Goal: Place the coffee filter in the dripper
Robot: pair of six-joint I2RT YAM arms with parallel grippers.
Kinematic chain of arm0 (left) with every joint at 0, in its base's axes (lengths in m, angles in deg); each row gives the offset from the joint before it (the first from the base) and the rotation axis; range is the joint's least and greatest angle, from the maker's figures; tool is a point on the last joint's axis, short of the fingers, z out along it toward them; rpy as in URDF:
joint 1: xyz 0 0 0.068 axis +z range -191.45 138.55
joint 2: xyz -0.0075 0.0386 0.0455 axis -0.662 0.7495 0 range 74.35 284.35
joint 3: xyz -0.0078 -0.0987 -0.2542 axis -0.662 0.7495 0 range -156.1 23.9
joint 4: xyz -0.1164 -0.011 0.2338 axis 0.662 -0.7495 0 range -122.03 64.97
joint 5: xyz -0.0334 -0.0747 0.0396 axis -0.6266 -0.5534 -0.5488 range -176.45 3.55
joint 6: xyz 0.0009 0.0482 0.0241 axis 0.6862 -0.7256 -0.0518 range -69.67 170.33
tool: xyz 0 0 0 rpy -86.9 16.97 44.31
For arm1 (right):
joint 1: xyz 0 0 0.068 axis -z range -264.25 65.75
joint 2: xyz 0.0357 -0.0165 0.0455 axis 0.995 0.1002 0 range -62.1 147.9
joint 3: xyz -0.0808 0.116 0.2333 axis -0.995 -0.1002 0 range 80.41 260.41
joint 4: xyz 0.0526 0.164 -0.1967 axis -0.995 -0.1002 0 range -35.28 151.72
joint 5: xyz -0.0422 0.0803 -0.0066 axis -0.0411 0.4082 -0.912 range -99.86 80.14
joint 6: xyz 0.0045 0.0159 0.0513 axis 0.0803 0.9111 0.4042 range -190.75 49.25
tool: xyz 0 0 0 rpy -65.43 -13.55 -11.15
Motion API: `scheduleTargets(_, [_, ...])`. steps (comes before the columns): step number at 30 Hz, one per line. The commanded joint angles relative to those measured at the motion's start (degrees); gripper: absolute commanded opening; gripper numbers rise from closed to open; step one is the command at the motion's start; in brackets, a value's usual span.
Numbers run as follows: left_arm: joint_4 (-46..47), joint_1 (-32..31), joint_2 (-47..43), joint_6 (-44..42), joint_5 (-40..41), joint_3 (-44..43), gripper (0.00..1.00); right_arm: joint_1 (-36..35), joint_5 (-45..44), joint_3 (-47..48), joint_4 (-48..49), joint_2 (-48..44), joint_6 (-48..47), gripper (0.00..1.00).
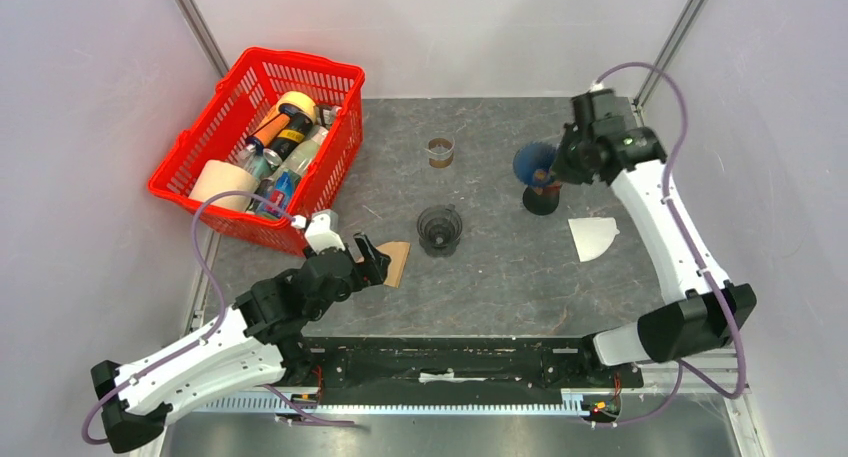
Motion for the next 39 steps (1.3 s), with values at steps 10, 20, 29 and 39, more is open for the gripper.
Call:
scheduleTargets(10, [6.79, -0.04, 4.52, -3.49, -2.79, -1.65, 0.96, 20.52, 27.25, 21.17, -7.10, 18.83, -6.68, 0.00])
scheduleTargets(20, [8.81, -0.09, 5.69, -3.46, -4.22, -1.31, 0.96, 23.50, 27.69, 22.27, -5.99, 22.97, -7.31, 0.00])
scheduleTargets(29, [9.42, -0.08, 6.12, -3.40, -4.83, -1.29, 0.96, 23.50, 27.91, 21.60, -5.24, 25.53, -7.11, 0.00])
scheduleTargets(39, [9.42, 0.00, 5.83, -3.40, -3.98, -1.22, 0.97, 23.50, 21.65, 18.35, -8.32, 26.99, -7.26, 0.00])
